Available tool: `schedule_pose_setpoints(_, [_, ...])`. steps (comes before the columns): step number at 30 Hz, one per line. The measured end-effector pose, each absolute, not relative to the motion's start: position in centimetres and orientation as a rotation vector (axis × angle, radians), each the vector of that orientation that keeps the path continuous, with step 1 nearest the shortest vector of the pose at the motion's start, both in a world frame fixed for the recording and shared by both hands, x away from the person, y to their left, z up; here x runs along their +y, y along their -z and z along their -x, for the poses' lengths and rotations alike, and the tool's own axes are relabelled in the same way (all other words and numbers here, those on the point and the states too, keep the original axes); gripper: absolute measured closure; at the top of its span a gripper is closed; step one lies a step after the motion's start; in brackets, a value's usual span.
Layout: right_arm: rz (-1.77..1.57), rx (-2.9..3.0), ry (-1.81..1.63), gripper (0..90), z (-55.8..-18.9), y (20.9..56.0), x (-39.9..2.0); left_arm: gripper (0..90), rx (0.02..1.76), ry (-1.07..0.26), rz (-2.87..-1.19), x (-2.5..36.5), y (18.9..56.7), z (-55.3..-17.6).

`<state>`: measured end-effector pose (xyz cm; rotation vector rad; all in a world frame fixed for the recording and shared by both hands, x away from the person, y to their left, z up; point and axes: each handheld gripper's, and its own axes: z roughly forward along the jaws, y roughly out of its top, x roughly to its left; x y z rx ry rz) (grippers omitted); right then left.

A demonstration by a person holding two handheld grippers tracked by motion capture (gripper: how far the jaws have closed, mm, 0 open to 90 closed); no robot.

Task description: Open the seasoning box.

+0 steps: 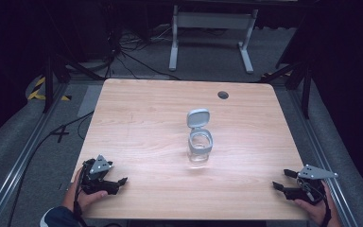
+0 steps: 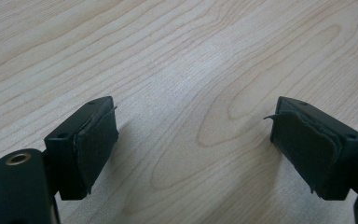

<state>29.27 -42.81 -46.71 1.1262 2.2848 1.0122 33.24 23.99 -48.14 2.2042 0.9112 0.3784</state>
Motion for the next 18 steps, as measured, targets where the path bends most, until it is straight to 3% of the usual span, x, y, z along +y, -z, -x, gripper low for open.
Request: schedule_pose_setpoints(18, [-1.127,2.285,-1.012,26.5,-29.27,46.71,-42.81,14.8,0.919,-0.376,-2.204,23.95,48.12,-33.22])
